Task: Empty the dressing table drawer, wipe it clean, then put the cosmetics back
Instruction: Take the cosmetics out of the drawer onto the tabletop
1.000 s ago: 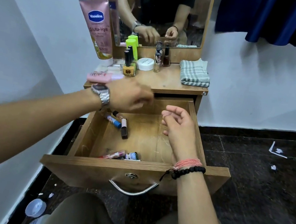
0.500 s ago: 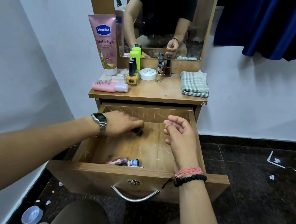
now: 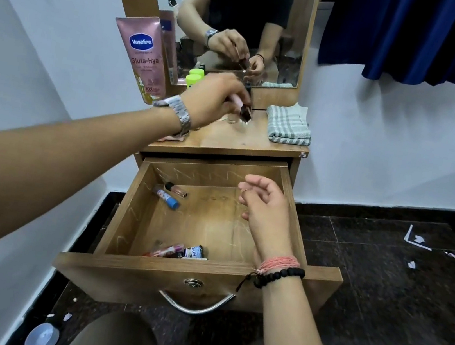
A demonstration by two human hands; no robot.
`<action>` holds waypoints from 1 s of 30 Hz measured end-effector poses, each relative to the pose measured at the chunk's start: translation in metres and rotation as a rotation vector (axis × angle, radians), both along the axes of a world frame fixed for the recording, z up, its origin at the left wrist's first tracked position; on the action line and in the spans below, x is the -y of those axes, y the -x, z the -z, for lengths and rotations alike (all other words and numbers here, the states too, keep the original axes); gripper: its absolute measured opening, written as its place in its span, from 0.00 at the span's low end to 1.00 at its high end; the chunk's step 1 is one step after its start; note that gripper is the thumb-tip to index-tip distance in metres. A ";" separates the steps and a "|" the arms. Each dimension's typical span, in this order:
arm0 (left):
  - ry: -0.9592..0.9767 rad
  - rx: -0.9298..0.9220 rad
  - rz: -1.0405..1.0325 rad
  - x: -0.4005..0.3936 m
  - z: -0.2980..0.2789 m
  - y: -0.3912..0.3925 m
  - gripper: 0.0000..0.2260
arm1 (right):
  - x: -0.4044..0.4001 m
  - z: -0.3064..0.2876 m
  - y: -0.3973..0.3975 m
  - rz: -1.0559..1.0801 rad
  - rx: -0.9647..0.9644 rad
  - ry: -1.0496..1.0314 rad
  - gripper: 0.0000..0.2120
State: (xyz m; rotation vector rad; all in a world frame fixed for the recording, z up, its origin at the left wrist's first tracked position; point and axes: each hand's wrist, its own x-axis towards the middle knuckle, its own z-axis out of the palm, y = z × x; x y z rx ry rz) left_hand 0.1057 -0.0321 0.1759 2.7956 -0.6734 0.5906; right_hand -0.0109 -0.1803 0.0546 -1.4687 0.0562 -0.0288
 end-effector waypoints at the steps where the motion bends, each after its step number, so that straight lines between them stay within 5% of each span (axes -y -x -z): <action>1: 0.021 0.014 -0.031 0.005 -0.005 -0.008 0.09 | -0.001 0.000 0.000 0.001 -0.001 -0.005 0.08; 18: -0.098 -0.043 -0.393 0.030 0.012 -0.082 0.19 | 0.000 0.004 -0.004 -0.034 0.004 -0.030 0.08; 26: -0.140 0.025 -0.361 0.031 0.005 -0.073 0.17 | -0.001 0.005 -0.004 -0.033 0.000 -0.020 0.07; 30: -0.056 0.178 -0.186 0.023 -0.005 -0.030 0.11 | 0.000 0.005 -0.004 -0.027 0.009 -0.025 0.07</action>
